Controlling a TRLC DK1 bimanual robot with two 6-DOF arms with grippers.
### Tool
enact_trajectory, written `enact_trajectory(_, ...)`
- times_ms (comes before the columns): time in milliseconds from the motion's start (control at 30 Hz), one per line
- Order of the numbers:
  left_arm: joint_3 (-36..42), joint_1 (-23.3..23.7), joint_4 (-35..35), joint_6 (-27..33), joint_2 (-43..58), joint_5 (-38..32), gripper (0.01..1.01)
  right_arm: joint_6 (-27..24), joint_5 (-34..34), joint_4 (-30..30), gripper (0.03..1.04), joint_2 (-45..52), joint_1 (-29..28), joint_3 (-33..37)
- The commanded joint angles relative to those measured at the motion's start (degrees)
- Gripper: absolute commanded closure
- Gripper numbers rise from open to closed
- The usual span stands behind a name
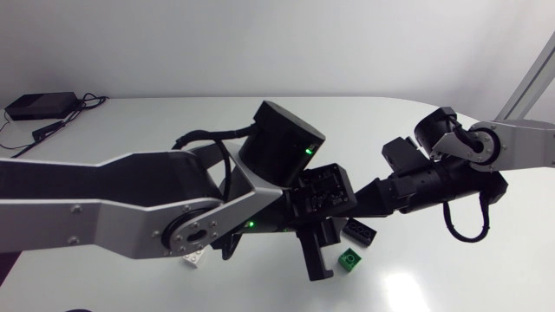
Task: Separate the duplo bricks
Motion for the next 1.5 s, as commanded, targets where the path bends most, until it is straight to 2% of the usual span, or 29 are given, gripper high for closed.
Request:
enact_trajectory(0,0.48,-0.62,-2.57,1.11,1.06,0.77,0.738,-0.86,-0.97,0.23,0.55,-1.08,0.11,-0.95)
enact_trajectory(100,-0.49,-0.27,-3.45,2.25,0.0,0.33,0.739,-0.86,-0.97,0.14,0.13,-1.0,0.11,-0.69)
enact_trajectory(133,-0.84,-0.18,-3.8,2.69,-0.26,0.16,0.739,-0.86,-0.97,0.23,0.07,-1.08,0.11,-0.69)
enact_trajectory(267,-2.34,0.78,-5.91,5.77,-1.67,-1.25,0.739,-1.04,-0.88,0.14,0.07,-1.52,-0.85,-0.51)
enact_trajectory(333,-3.22,1.57,-7.58,9.46,-2.72,-3.44,0.739,-1.04,-0.36,0.14,0.07,-1.88,-1.99,-0.51)
enact_trajectory(467,-5.06,5.7,-12.32,20.97,-5.71,-9.42,0.738,-2.97,0.52,-0.39,0.07,-2.75,-5.42,-1.22)
enact_trajectory(700,-7.35,13.0,-20.06,39.52,-7.29,-20.58,0.738,-12.11,0.7,-6.71,0.07,-2.58,-10.52,-2.45)
enact_trajectory(800,-6.73,14.49,-24.01,43.65,-4.04,-25.07,0.736,-13.61,0.96,-7.42,0.07,-2.84,-10.96,-3.33)
enact_trajectory(967,-5.94,14.76,-25.86,46.64,3.17,-30.43,0.738,-16.95,0.96,-10.14,0.07,-3.37,-12.19,-3.94)
enact_trajectory(1267,-5.59,14.23,-26.12,46.99,13.45,-35.52,0.738,-24.16,0.96,-15.86,0.07,-3.55,-16.23,-3.85)
enact_trajectory(1467,-4.97,13.88,-25.95,46.11,16.44,-36.49,0.738,-24.68,2.89,-15.24,0.07,-3.55,-16.41,-4.12)
